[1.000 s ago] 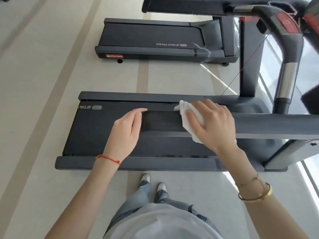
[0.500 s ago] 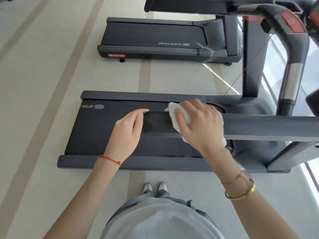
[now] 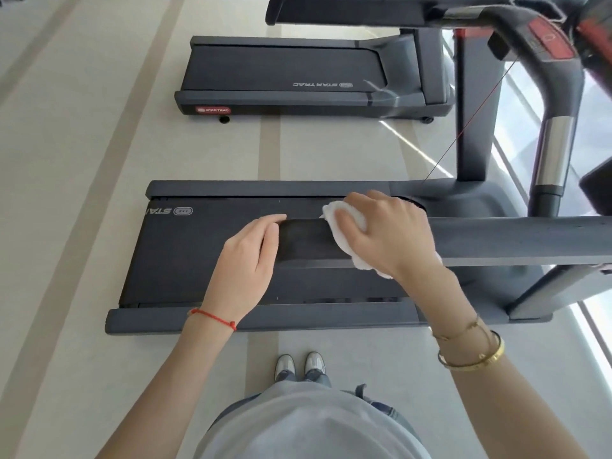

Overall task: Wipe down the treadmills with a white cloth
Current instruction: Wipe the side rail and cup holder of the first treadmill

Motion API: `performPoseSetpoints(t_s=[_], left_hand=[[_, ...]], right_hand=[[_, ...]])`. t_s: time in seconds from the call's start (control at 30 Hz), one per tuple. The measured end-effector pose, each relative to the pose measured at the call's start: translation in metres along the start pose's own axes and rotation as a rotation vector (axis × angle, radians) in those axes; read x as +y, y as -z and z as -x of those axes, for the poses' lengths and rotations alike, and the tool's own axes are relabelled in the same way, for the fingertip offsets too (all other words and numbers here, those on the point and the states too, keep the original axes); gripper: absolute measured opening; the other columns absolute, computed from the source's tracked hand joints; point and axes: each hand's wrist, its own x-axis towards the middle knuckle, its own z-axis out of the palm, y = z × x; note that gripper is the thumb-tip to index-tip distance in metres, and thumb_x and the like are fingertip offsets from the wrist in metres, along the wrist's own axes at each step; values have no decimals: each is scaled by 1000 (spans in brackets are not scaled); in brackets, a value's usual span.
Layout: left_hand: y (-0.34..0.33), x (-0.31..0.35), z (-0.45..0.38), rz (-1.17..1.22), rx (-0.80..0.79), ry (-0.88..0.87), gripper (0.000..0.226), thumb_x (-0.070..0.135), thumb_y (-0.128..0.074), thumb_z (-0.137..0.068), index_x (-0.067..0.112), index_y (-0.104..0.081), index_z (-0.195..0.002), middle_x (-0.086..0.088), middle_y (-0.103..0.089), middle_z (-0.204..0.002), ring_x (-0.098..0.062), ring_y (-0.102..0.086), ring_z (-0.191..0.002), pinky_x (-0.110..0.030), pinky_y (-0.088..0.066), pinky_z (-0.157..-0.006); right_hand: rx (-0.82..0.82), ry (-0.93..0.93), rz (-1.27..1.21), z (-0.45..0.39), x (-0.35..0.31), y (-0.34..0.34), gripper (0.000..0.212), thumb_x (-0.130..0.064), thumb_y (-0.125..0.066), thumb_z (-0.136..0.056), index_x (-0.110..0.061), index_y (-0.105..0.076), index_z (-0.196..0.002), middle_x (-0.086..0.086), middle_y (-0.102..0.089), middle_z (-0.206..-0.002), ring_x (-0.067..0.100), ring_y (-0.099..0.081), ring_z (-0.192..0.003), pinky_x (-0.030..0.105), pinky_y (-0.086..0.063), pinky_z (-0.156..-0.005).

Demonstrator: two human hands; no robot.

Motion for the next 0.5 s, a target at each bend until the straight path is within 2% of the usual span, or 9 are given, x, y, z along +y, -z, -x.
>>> performPoseSetpoints(t_s=[0.07, 0.2, 0.27, 0.4, 0.43, 0.5], left_hand=[[1, 3, 0, -15, -3, -22, 35, 25, -37, -104, 14, -61, -126, 7, -64, -124, -5, -57, -117, -19, -42, -103], [-2, 16, -2, -58, -23, -98, 30, 25, -43, -103, 16, -60, -126, 8, -63, -121, -7, -59, -112, -26, -47, -97], [-6, 23, -5, -100, -34, -134, 30, 24, -45, -102, 14, -61, -125, 6, -64, -121, -10, -59, -112, -30, -47, -99], [-11, 34, -9, -173, -45, -180, 28, 20, -49, -101, 12, -64, -123, 2, -66, -120, -13, -59, -113, -29, -43, -104], [-12, 35, -10, -185, -47, -189, 27, 19, -49, -101, 12, -64, -122, 1, -67, -119, -13, -60, -113, -31, -43, -103], [-14, 37, -10, -195, -47, -203, 26, 17, -50, -100, 11, -65, -121, 1, -68, -117, -15, -61, -110, -33, -45, -101]], right_hand=[[20, 97, 23, 3, -12, -4, 28, -40, -42, -95, -22, -63, -88, -1, -57, -75, 26, -53, -61, 34, -43, -58], [174, 238, -71, 28, -10, -10, 31, -35, -45, -98, -18, -66, -112, 1, -64, -99, 23, -56, -79, 38, -43, -79], [236, 210, -57, 34, 14, -5, 28, -33, -47, -98, -16, -67, -105, 1, -64, -94, 24, -57, -80, 40, -44, -80], [270, -122, -36, 27, 50, 7, 27, -30, -47, -93, -16, -61, -74, -1, -55, -67, 24, -49, -61, 40, -43, -70], [255, -139, 10, 24, 44, 5, 30, -32, -44, -93, -18, -61, -73, -1, -54, -65, 23, -47, -60, 39, -42, -69], [224, -56, 67, 23, 18, -6, 33, -34, -38, -96, -21, -65, -81, -2, -56, -72, 21, -47, -63, 36, -40, -69]])
